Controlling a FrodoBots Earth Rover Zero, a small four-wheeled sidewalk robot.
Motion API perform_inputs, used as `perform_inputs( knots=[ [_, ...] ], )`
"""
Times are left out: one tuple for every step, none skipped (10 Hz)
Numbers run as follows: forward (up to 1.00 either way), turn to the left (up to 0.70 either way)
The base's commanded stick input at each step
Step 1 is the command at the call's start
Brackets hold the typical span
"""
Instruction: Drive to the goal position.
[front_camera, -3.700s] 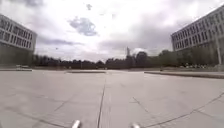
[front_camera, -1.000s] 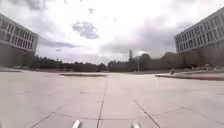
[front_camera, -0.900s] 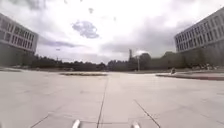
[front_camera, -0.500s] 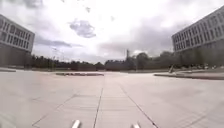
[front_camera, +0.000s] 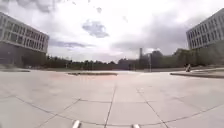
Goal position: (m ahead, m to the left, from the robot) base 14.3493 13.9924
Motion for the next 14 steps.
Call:
perform_inputs(
  knots=[
    [1.00, 0.00],
    [0.30, 0.00],
    [0.00, 0.00],
    [0.00, 0.00],
    [0.00, 0.00],
    [0.00, 0.00],
    [0.00, 0.00],
    [0.00, 0.00],
    [0.00, 0.00],
    [0.00, 0.00],
    [0.00, 0.00],
    [0.08, 0.00],
    [0.24, 0.00],
    [1.00, 0.14]
  ],
)
